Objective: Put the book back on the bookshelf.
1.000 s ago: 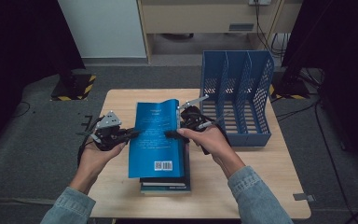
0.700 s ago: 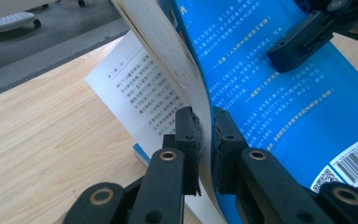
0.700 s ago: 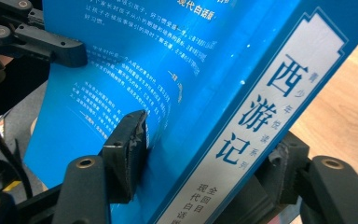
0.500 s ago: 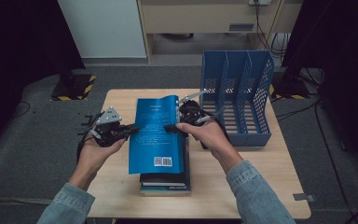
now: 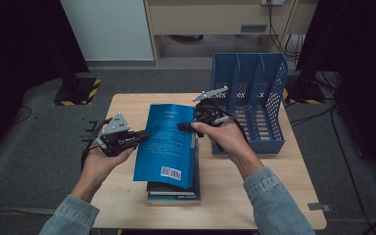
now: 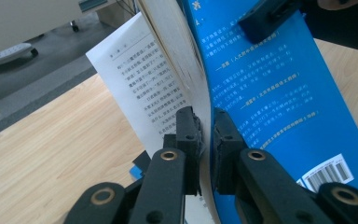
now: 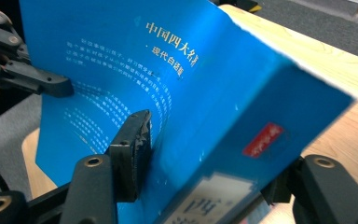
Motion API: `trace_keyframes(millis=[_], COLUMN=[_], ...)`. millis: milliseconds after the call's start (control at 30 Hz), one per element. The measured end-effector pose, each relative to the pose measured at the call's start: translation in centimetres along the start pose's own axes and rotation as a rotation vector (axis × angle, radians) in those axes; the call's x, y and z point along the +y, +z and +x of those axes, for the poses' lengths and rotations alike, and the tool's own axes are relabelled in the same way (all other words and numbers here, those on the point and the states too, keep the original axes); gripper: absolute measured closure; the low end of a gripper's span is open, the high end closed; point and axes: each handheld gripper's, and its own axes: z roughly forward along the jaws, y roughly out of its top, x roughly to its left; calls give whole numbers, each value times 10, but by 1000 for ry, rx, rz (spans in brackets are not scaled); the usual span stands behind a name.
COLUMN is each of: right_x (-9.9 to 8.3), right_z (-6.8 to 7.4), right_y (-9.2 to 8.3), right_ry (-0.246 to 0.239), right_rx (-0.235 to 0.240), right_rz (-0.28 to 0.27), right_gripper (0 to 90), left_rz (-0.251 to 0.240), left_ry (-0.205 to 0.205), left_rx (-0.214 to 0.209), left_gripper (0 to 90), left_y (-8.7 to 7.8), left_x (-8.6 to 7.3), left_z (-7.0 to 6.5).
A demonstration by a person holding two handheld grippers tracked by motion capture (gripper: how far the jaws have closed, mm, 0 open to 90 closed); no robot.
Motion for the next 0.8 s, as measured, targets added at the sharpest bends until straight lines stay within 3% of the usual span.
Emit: trace_keyframes(millis=[167,433,633,800], right_x=[3,20,30,32], right_z=[-1,0,5,9], right_y=[0,-1,-1,-2], right_ry=[-1,-55,-90,-111], right_rx=[-11,-57,-87,-86], right_rz=[10,3,9,15], right_gripper=[458,478,484,492], left_rz=[-1,-23,-10,19], left_ry=[-10,-32,-49,-61], left_rx=[7,34,37,34], left_gripper=[836,836,836,835], left_y=[2,2,2,3], left_x=[2,8,11,10], left_z=[2,8,14,16])
